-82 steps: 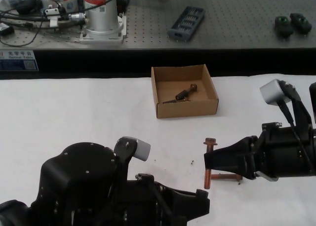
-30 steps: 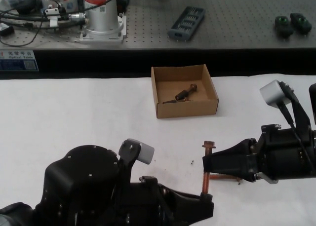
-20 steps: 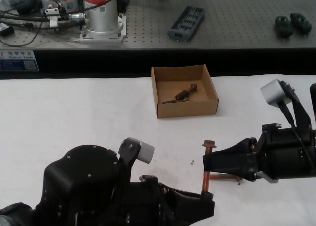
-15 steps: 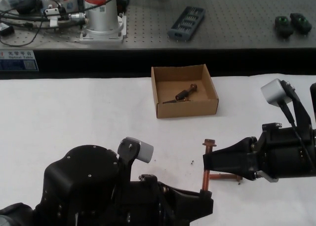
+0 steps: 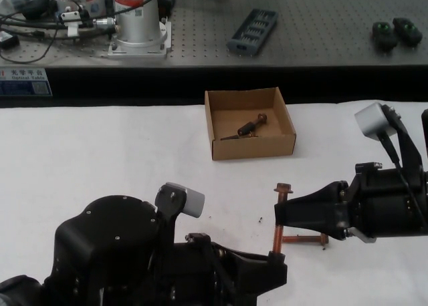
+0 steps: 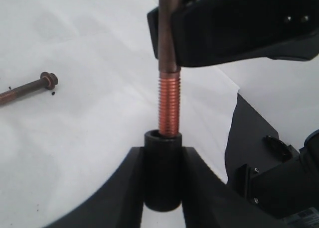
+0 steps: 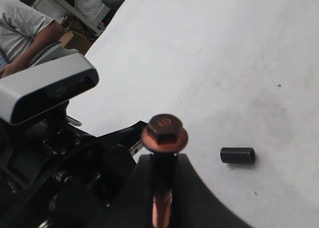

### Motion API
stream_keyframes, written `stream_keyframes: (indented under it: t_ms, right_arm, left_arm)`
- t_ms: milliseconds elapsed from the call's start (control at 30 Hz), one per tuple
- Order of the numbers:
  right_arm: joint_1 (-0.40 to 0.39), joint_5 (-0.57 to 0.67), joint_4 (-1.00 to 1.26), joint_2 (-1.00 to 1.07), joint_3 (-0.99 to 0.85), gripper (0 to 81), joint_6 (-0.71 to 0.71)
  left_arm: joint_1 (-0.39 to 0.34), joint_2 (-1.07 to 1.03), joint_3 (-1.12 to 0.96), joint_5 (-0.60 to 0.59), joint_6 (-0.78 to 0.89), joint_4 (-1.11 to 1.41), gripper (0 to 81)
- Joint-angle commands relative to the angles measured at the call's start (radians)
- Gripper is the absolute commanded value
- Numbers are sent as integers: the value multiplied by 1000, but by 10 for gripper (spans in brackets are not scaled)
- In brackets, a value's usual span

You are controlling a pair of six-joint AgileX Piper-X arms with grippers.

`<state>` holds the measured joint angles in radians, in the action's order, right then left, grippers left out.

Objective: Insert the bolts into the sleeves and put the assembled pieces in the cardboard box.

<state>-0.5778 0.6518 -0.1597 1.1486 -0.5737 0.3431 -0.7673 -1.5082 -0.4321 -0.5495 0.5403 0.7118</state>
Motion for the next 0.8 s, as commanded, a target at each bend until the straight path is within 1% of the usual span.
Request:
stream_keyframes:
  t_ms: [0,767]
  right_arm:
    - [5,16,-13,-15,-3,19,0]
    - [5,9,-13,-13,-1,19,-8]
  left_arm:
    - [0,19,-8,10,-25,31,125]
    - [0,40,-8,14,-45,49,125]
